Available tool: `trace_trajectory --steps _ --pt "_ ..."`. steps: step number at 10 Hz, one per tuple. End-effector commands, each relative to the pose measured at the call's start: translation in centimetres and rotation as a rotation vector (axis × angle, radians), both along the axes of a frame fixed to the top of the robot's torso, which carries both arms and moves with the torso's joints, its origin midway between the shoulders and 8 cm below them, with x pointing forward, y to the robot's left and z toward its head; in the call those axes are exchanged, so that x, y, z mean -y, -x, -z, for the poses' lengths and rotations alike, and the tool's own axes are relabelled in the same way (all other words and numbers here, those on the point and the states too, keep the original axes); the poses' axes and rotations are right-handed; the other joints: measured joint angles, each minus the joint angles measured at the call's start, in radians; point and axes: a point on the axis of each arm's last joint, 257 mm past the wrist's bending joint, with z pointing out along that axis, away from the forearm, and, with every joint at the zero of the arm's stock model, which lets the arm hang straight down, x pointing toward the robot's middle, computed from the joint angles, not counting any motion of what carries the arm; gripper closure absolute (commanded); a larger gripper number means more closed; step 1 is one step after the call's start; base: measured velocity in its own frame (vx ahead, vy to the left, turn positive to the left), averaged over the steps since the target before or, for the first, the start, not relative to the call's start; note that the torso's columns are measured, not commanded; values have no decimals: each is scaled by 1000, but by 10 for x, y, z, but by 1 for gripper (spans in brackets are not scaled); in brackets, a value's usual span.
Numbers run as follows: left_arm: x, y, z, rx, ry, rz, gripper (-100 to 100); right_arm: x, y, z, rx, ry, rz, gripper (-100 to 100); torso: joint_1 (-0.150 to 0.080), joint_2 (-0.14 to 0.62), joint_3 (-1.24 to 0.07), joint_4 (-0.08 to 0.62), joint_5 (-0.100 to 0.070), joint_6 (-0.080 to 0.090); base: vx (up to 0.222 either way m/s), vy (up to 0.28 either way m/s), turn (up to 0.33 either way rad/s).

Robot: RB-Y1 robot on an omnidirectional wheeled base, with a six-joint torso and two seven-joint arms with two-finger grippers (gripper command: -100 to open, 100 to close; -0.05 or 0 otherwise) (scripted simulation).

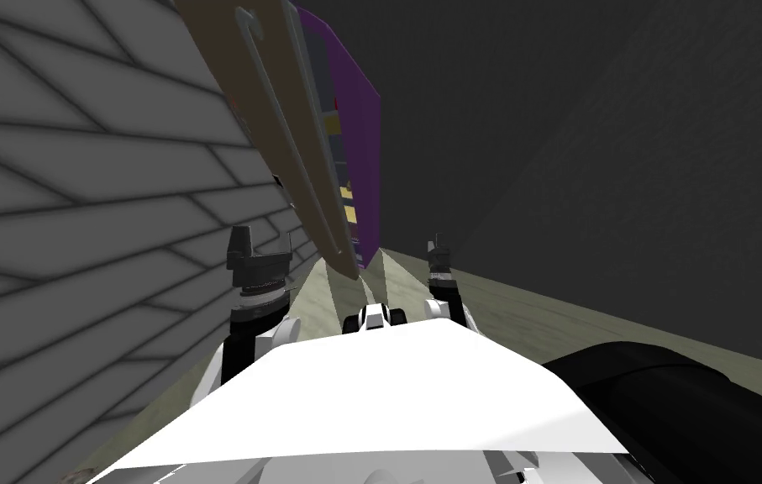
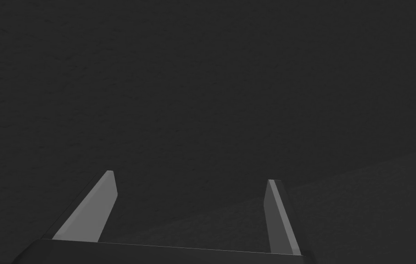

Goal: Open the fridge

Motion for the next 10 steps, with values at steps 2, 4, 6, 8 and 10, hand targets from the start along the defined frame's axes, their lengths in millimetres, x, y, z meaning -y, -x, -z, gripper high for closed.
trace_trajectory --steps 2,4,6,8,10 --pt "3 -12 11 -81 -66 -1 -100 0 0 0 0 0 0 0 0 4 2 1 0 0 114 38 -53" --pt "4 -18 18 -126 -104 -4 -100 0 0 0 0 0 0 0 -2 5 3 2 0 0 106 26 -54" --pt "4 -24 25 -170 -141 -9 -100 0 0 0 0 0 0 0 -2 3 2 1 0 0 109 17 -49" --pt "4 -29 32 -210 -175 -16 -100 0 0 0 0 0 0 0 0 3 2 1 0 0 108 38 -56" --pt "3 -33 39 -247 -207 -24 -100 0 0 0 0 0 0 0 0 4 2 2 0 0 90 41 -45"
